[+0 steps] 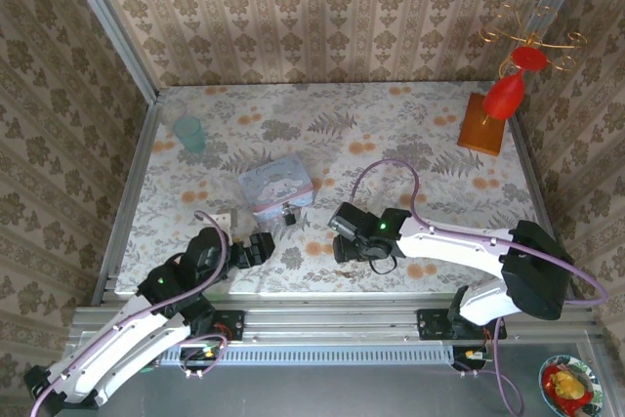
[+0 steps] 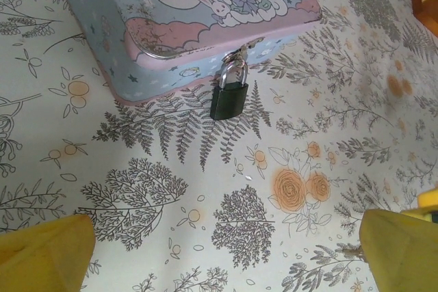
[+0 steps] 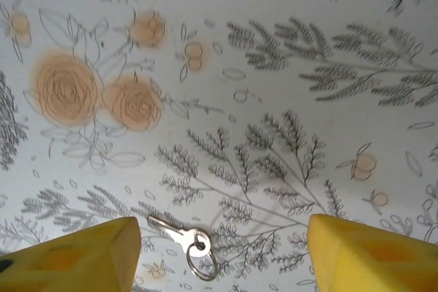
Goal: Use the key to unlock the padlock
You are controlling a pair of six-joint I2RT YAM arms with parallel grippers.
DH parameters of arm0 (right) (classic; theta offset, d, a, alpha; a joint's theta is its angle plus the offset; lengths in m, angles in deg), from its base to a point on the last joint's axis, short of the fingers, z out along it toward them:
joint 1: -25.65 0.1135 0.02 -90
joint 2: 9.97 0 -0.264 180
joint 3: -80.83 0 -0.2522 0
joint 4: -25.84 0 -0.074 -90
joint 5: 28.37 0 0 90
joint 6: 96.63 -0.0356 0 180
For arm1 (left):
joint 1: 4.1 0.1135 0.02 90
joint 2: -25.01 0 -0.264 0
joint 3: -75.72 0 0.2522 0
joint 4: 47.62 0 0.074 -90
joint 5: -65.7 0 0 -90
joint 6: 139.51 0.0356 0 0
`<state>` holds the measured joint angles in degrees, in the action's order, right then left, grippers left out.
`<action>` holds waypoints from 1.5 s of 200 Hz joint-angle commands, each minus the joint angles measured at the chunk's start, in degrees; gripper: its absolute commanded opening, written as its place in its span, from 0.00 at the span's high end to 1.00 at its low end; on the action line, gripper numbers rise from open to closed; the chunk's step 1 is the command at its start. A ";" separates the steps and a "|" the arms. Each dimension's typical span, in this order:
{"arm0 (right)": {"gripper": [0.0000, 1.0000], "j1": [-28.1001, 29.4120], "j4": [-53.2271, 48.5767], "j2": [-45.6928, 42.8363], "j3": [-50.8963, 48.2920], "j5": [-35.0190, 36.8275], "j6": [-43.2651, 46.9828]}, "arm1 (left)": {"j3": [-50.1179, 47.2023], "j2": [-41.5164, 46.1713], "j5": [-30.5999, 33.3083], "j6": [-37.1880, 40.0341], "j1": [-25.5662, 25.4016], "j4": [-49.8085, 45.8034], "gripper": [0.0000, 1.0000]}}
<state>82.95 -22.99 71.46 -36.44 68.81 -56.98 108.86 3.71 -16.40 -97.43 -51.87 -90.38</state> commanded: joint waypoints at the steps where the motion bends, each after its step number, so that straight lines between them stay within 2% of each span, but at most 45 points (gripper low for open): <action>1: 0.37 1.88 1.42 -1.23 -2.46 -2.36 -4.10 | -1.00 -0.56 3.92 -2.56 -1.70 3.17 0.00; 73: 0.53 4.27 4.04 2.65 -5.03 -2.12 -6.03 | -0.48 -4.34 4.83 -2.36 -3.10 5.34 0.00; 98: 0.58 4.79 7.81 3.96 -5.77 -3.09 -6.85 | -0.39 -5.05 4.54 -2.52 -3.27 5.70 0.00; 148: 0.64 6.11 7.12 8.23 -3.77 -2.77 -6.91 | 0.05 -4.99 4.50 -2.17 -3.38 5.00 0.00; 176: 0.68 8.17 0.88 10.05 -0.85 1.45 -8.27 | 0.39 -4.57 4.69 -2.57 -3.39 4.47 0.00; 214: 0.74 9.15 5.21 11.18 -2.59 0.28 -9.89 | 0.53 -4.54 4.85 -2.35 -3.49 4.57 0.00; 300: 0.89 9.19 6.95 5.42 -4.99 3.00 -11.17 | 1.28 -5.33 4.77 -2.83 -3.61 4.71 0.00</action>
<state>91.82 -16.30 79.22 -39.41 70.23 -66.03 108.53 -1.29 -12.38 -99.29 -55.12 -85.39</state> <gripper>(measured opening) 0.122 0.999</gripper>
